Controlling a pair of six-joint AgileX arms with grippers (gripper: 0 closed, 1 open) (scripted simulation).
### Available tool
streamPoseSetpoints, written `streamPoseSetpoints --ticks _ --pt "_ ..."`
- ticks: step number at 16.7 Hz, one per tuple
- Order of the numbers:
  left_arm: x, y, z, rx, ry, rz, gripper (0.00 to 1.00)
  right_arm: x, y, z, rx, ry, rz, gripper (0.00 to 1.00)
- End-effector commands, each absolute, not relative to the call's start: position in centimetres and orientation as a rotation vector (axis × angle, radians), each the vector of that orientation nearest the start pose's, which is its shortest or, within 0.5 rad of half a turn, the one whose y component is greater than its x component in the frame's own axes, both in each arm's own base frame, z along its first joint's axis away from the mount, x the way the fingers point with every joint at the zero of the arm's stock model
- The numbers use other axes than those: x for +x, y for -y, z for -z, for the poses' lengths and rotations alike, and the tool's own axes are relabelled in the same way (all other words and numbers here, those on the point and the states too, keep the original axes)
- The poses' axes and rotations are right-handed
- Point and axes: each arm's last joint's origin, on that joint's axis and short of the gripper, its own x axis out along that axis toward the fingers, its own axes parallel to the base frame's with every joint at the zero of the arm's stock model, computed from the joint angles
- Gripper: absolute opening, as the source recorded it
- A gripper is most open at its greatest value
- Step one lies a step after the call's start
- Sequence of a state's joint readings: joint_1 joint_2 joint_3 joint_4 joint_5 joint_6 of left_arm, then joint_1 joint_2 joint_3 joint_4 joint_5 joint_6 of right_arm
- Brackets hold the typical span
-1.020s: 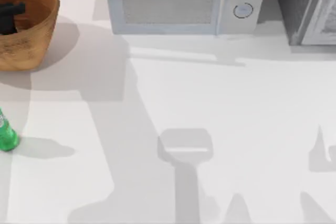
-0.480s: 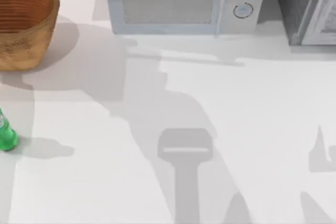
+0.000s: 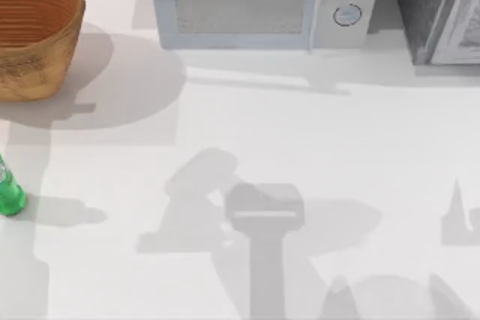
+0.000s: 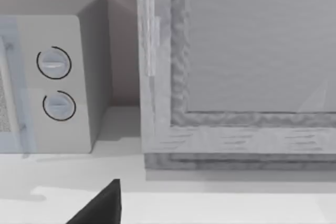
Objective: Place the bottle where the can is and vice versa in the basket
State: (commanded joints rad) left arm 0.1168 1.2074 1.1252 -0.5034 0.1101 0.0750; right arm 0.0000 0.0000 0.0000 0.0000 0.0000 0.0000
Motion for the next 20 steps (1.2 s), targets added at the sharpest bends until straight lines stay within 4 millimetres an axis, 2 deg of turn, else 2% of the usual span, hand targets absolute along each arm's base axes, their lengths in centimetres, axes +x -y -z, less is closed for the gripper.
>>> streamPoseSetpoints --ticks 2,4,6,8,11,14,16,20 --pt "21.3 -1.9 -31.8 0.017 -0.467 0.005 0.0 10.6 0.1 -16.0 0.0 0.0 0.0 1.0" --pt "17.3 -1.1 -29.3 0.028 -0.361 0.004 0.0 10.6 0.1 -16.0 0.0 0.0 0.0 1.0" --pt "14.2 -0.6 -26.3 0.032 -0.262 0.003 0.0 10.6 0.1 -16.0 0.0 0.0 0.0 1.0" --pt "12.3 -0.2 -23.2 0.029 -0.175 0.003 0.0 10.6 0.1 -16.0 0.0 0.0 0.0 1.0" --pt "10.9 0.0 -19.1 0.017 -0.071 0.003 0.0 10.6 0.1 -16.0 0.0 0.0 0.0 1.0" --pt "10.6 0.1 -16.6 0.004 -0.014 0.001 0.0 10.6 0.1 -16.0 0.0 0.0 0.0 1.0" --pt "10.6 0.1 -16.0 0.0 0.0 0.0 0.0 10.6 0.1 -16.0 0.0 0.0 0.0 1.0" --pt "10.6 0.1 -16.0 0.0 0.0 0.0 0.0 10.6 0.1 -16.0 0.0 0.0 0.0 1.0"
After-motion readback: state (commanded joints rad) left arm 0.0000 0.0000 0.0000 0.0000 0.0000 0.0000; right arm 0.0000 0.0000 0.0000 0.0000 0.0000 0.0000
